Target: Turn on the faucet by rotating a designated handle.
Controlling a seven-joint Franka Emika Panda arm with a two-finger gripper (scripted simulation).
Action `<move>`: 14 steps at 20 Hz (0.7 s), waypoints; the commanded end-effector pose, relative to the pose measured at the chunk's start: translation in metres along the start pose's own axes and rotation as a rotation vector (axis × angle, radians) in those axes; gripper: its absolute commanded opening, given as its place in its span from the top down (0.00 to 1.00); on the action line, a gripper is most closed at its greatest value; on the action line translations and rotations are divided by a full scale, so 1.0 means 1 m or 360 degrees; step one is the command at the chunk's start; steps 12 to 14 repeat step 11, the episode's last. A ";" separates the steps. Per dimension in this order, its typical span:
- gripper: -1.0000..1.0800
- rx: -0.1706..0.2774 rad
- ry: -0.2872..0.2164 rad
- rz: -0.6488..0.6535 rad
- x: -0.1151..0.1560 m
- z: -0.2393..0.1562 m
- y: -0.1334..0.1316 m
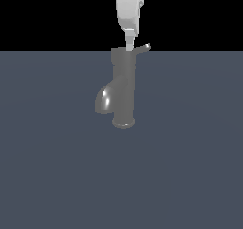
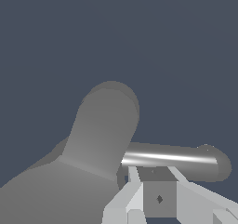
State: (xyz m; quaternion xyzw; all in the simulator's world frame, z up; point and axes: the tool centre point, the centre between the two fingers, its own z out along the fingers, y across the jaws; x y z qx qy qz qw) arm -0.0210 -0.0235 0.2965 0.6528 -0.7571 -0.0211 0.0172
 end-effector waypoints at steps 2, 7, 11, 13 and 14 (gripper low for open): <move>1.00 0.0081 -0.0005 0.0099 0.037 -0.002 -0.035; 1.00 0.0084 -0.0003 0.0125 0.051 -0.003 -0.049; 1.00 0.0086 -0.0002 0.0140 0.060 -0.003 -0.057; 1.00 0.0086 -0.0002 0.0140 0.060 -0.003 -0.057; 1.00 0.0086 -0.0002 0.0140 0.060 -0.003 -0.057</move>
